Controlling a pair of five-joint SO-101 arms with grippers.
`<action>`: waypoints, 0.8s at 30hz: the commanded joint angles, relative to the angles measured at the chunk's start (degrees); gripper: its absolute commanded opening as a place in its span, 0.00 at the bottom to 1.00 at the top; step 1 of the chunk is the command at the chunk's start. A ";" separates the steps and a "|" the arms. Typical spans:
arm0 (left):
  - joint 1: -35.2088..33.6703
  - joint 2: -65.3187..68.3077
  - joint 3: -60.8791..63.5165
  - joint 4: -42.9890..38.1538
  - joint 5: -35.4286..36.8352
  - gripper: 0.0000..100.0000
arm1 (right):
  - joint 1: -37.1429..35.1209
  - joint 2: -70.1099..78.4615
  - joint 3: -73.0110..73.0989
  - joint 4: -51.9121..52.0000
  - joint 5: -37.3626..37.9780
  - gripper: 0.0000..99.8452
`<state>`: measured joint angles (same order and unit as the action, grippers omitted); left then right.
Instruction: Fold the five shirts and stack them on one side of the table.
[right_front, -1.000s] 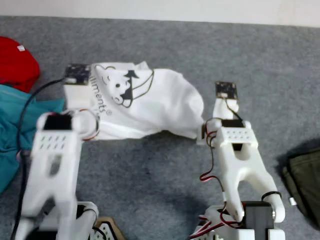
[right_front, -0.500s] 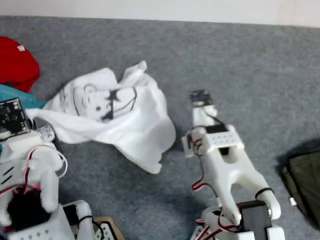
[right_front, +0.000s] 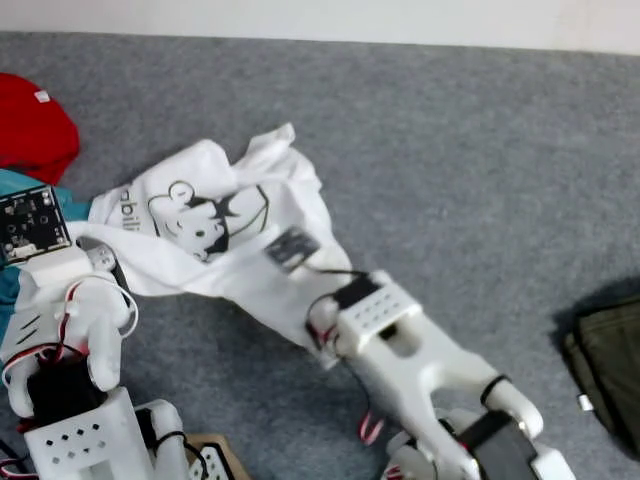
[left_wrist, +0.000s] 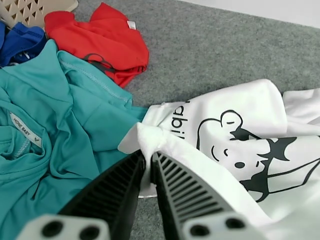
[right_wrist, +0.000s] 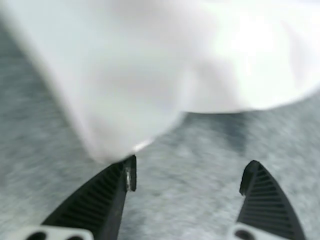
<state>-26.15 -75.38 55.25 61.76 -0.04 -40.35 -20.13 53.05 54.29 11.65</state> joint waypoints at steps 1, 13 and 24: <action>-0.57 -0.13 -0.31 -1.32 0.44 0.01 | -4.26 -6.29 1.10 0.22 -0.79 0.33; -0.40 -0.13 2.15 -1.58 0.53 0.01 | -3.82 -3.82 5.76 -12.70 -0.62 0.17; -0.40 -0.48 8.13 -8.62 2.37 0.01 | 8.04 -7.52 6.46 -20.00 3.87 0.00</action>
<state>-26.15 -75.38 62.55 56.66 -0.04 -36.84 -24.53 59.74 35.65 12.62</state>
